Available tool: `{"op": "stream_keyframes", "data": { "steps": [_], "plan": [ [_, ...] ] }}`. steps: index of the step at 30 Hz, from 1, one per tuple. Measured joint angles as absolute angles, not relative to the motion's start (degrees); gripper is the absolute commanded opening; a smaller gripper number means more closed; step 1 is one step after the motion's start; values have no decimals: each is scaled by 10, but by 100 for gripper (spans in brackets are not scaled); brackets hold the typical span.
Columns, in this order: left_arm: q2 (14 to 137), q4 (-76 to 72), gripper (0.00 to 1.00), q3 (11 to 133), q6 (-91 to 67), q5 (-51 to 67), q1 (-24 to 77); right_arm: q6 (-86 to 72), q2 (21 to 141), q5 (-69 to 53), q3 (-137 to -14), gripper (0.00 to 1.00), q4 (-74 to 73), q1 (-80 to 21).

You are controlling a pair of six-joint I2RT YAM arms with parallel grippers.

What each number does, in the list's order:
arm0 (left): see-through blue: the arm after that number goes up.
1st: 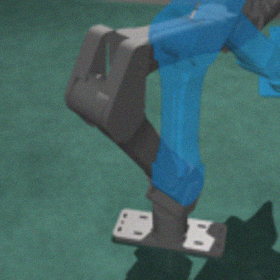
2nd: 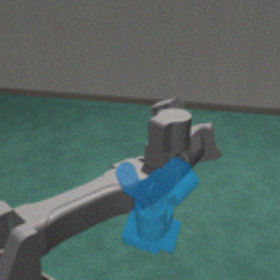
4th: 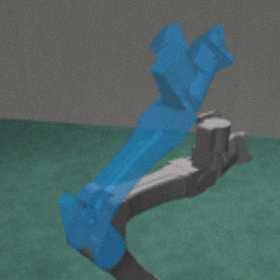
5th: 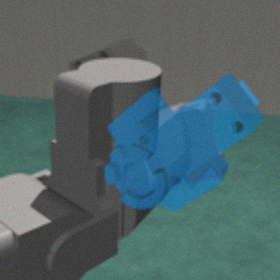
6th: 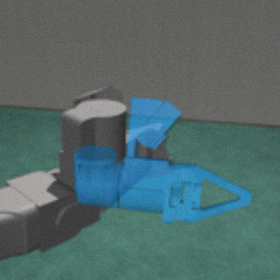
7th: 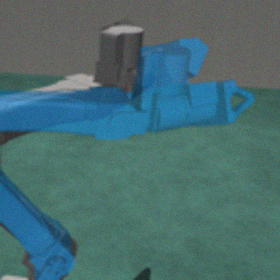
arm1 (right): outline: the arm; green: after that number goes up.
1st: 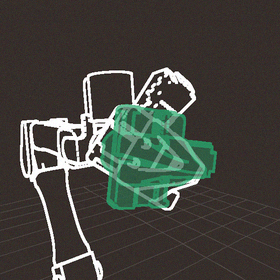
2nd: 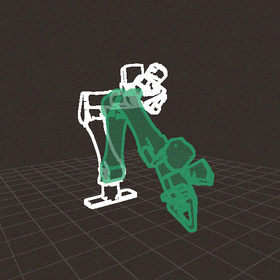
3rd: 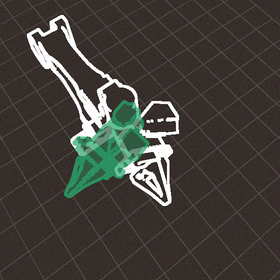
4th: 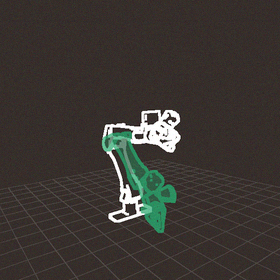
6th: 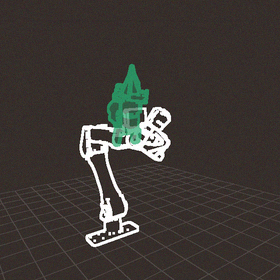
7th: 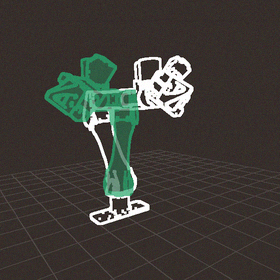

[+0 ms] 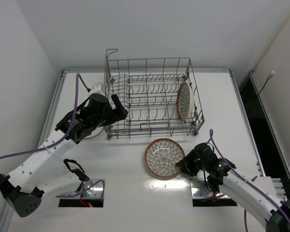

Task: Load the plates into the dish rack

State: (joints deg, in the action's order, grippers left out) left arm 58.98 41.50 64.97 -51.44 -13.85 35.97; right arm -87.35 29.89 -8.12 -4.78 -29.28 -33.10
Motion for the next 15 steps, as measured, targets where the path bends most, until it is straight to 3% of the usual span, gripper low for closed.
{"op": "stream_keyframes", "data": {
  "steps": [2, 4, 8, 15],
  "plan": [
    [587, 415, 82, 650, -515, -141, 360, -877, 317, -84, -41, 12, -282, -331],
    [584, 415, 82, 650, -515, -143, 360, -879, 324, -84, -38, 0, -271, -331],
    [582, 416, 83, 650, -515, -146, 360, -875, 308, -89, -51, 0, -279, -334],
    [573, 423, 84, 650, -515, -154, 360, -865, 290, -76, -159, 0, -471, -334]
  ]
}}
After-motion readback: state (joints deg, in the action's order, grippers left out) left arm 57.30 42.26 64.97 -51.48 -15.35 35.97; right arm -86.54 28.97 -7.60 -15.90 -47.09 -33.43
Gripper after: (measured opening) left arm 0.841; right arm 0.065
